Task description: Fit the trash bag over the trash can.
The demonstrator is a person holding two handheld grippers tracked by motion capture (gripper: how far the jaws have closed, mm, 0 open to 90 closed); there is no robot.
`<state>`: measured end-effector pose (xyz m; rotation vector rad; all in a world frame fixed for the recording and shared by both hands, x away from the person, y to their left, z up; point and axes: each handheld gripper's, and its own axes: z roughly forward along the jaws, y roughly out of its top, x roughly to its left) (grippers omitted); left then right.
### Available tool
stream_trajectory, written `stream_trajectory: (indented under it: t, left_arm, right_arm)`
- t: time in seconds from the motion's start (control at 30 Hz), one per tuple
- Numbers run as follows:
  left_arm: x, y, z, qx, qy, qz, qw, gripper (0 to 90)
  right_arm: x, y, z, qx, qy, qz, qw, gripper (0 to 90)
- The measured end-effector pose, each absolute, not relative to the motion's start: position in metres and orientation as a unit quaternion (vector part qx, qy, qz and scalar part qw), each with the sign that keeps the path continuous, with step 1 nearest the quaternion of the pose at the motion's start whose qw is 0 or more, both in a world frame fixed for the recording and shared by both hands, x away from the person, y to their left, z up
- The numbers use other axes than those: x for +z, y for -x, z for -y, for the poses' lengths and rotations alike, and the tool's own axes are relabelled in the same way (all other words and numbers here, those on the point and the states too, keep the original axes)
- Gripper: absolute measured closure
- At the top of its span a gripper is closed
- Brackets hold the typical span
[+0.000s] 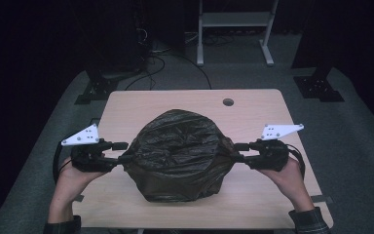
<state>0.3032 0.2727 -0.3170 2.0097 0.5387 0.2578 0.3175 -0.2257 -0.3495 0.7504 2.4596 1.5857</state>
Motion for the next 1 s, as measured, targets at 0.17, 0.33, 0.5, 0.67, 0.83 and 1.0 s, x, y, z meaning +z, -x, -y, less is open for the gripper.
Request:
stream_trajectory:
  t: [0.17,0.33,0.5,0.67,0.83,1.0]
  left_arm:
    - [-0.308,-0.292,-0.273,0.128,-0.818,-0.217,0.516,16.3]
    - [-0.313,-0.279,-0.274,0.163,-0.824,-0.211,0.500,0.0]
    - [-0.331,-0.271,-0.279,0.161,-0.845,-0.205,0.468,0.0]
    - [-0.359,-0.269,-0.286,0.160,-0.861,-0.212,0.434,0.0]
    - [-0.398,-0.274,-0.279,0.143,-0.890,-0.212,0.379,0.0]
    - [-0.431,-0.285,-0.268,0.132,-0.899,-0.211,0.360,0.0]
  right_arm:
    - [-0.335,-0.317,0.226,0.548,-0.241,-0.798,0.073,28.3]
    - [-0.324,-0.318,0.226,0.560,-0.239,-0.789,0.087,13.7]
    - [-0.317,-0.319,0.219,0.566,-0.216,-0.788,0.109,3.9]
    - [-0.306,-0.324,0.207,0.566,-0.201,-0.792,0.111,1.6]
    - [-0.292,-0.331,0.185,0.551,-0.167,-0.811,0.106,1.6]
    - [-0.282,-0.339,0.153,0.521,-0.134,-0.839,0.084,1.6]
